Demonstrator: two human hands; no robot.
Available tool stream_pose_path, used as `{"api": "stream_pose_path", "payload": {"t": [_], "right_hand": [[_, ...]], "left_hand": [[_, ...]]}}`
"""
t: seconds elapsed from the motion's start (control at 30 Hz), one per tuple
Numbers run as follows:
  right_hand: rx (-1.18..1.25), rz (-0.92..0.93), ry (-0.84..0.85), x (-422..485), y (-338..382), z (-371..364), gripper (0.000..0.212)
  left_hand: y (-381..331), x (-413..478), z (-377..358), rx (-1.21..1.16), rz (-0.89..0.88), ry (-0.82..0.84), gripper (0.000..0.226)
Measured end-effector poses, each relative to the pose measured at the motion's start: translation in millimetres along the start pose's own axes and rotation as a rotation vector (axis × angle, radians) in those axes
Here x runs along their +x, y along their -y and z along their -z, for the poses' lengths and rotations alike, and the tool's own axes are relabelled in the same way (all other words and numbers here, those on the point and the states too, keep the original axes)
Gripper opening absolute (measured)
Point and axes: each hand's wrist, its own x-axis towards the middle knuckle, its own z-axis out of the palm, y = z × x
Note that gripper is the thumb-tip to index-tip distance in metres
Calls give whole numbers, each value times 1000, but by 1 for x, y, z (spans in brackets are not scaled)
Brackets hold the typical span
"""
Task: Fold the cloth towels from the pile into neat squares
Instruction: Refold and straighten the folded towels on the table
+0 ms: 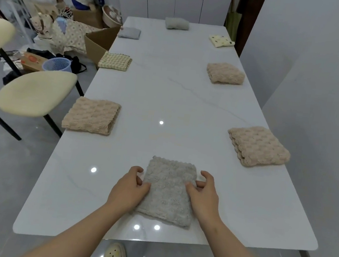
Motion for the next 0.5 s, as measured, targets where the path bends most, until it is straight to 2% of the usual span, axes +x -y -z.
{"api": "stream_pose_path", "payload": {"t": [0.07,0.2,0.3,0.4,0.5], "right_hand": [[-17,-9,11,0,1,2,46],[-120,-25,10,-2,-4,3,24],[-135,-14,8,-1,-5,3,15],[-156,65,-26,-1,-4,1,15],[-418,261,-46,1,-1,1,35]], "left_hand": [[-2,0,0,-2,-22,-4,42],[-1,0,-6,22,-52,-9,36],[-2,-2,-8,27,-68,1,34],[-2,-2,-7,49,-102,-2,40],[-5,-1,-5,82,-152,-80,44]]}}
